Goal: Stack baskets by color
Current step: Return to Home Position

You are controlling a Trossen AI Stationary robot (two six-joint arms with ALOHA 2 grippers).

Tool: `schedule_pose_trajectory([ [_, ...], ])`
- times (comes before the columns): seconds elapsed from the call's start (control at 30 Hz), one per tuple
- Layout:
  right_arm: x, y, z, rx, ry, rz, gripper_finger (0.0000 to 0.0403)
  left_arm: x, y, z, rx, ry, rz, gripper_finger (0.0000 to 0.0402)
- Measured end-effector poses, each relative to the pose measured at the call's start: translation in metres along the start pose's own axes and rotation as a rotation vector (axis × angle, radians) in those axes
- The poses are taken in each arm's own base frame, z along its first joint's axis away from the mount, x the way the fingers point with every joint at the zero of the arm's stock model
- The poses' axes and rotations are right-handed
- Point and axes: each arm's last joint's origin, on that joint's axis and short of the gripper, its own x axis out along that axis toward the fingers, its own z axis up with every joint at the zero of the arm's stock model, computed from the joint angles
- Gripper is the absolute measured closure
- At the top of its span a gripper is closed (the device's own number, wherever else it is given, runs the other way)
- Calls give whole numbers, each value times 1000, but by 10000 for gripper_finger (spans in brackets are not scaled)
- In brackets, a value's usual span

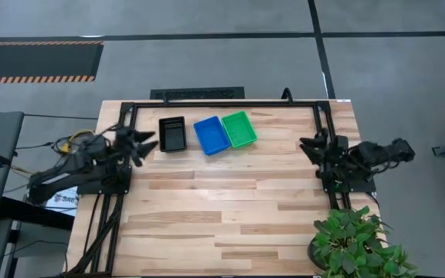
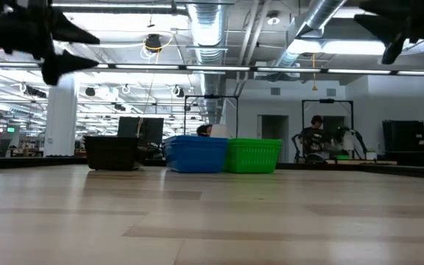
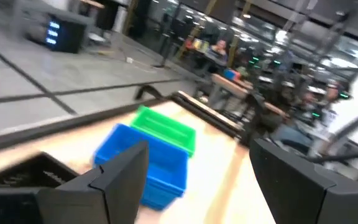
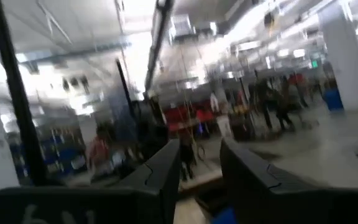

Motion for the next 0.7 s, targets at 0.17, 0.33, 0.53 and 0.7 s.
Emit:
schedule_pose_trajectory([
  [0.17, -3, -3, -28, 0, 43, 18, 260, 17, 14, -38, -58, 26, -77, 134],
  [0.33, -3, -3, -29, -23, 59, 12, 262, 24, 16, -46, -35, -23, -108, 135],
  [0.53, -2, -6, -31, -78, 70, -30, 265, 24, 14, -52, -57, 45, -139, 135],
  [0.7, -2, -12, -40, -76, 147, -93, 262, 22, 4, -57, -46, 85, -220, 135],
])
